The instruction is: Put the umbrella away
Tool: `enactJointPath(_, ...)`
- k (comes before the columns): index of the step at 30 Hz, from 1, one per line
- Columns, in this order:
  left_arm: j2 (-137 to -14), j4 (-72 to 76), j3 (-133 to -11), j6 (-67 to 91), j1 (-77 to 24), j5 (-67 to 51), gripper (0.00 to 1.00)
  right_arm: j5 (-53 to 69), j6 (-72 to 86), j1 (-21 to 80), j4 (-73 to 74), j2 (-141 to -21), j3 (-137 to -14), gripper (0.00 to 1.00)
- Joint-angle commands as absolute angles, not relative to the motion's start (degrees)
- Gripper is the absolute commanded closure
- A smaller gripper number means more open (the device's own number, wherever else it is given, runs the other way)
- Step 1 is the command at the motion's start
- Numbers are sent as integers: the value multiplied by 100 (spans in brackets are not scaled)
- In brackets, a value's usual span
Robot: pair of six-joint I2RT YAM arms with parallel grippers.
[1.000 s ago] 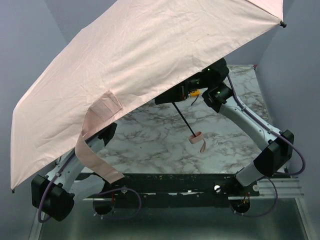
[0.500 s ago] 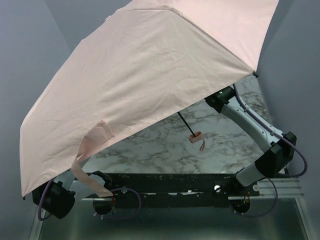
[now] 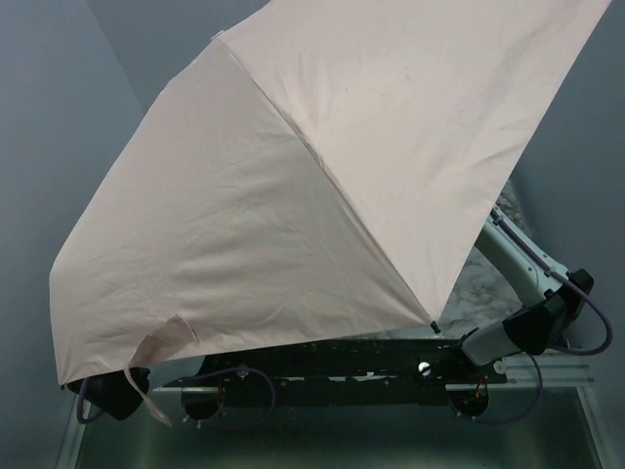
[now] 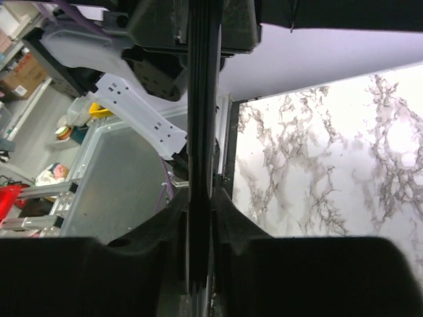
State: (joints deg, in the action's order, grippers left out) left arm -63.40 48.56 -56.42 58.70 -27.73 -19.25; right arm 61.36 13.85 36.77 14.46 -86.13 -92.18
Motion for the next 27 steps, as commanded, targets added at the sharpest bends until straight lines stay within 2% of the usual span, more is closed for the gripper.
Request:
enactJointPath(1, -6521, 6481, -5721, 6408, -2680, -3046, 100, 6518, 1144, 3718, 1543, -8317, -9288, 70)
enactJointPath(4, -6729, 7097, -5894, 6882, -2677, -3649, 100, 6915, 1935, 3718, 808, -8278, -9056, 60)
enactJointPath(7, -6836, 7483, -6030, 7232, -2680, -3973, 100, 7363, 3336, 3718, -668, -8297, -8689, 51)
enactJointPath(11, -6794, 7402, -6135, 7269, -2688, -4180, 100, 7589, 5478, 3716, -3145, -8331, -8145, 48)
enactJointPath(13, -6798, 7392, -6168, 7279, -2715, -4240, 100, 7547, 5847, 3717, -3558, -8348, -8065, 50)
enactJointPath(18, -6877, 7357, -6253, 7260, -2813, -4333, 100, 7446, 5911, 3717, -3482, -8331, -8134, 62)
enactJointPath(24, -7079, 7410, -6404, 7336, -2945, -4421, 100, 7323, 6333, 3718, -3789, -8358, -8155, 57)
enactJointPath(26, -7118, 7389, -6467, 7354, -2985, -4472, 100, 7304, 6504, 3717, -3971, -8356, -8113, 58)
enactJointPath(27, -7127, 7383, -6497, 7363, -2995, -4494, 100, 7303, 6556, 3718, -4025, -8353, -8100, 66)
